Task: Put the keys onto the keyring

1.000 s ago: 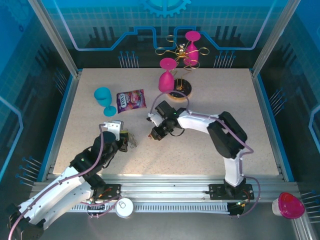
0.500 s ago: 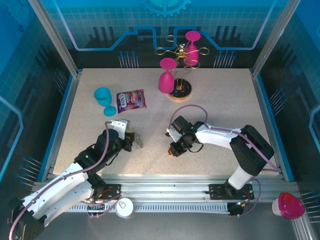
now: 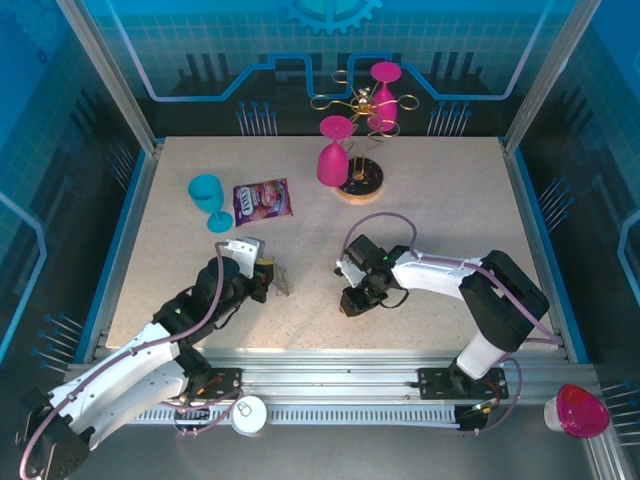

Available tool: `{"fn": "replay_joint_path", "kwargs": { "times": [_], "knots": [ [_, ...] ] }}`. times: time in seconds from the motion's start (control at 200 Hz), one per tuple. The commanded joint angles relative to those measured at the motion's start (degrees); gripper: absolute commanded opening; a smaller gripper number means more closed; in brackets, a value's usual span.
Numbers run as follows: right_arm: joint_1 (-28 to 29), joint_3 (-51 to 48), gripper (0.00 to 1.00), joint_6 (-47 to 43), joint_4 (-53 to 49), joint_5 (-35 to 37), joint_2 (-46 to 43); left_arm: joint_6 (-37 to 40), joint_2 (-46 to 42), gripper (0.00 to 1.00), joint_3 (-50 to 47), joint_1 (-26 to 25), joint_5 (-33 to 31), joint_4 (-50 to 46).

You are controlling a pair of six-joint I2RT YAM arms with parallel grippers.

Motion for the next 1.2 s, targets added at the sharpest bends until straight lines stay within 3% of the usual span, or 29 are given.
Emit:
{"fn": "replay_joint_path", "kwargs": {
  "times": [0.0, 0.39, 0.605, 1.196],
  "knots": [
    [-0.9, 1.0, 0.25, -0.4, -0.9, -1.8, -1.2, 0.9, -0.7, 0.00, -0.8, -0.1, 1.3, 2.5],
    [-1.3, 5.0, 0.35, -5.7, -8.6, -0.1, -4.3, 0.9, -1.0, 0.00, -0.6, -0.1, 2.0, 2.1],
    [-1.1, 10.1, 0.30, -11.7, -14.3, -0.1, 0.9, 1.0, -0.7, 0.00, -0.5, -0.1, 2.2, 2.1],
    [2.7, 14.9, 0.26, -10.2, -16.0, 4.2, 7.8, 1.1, -1.0, 0.00, -0.3, -0.2, 2.0, 1.6]
  ]
}}
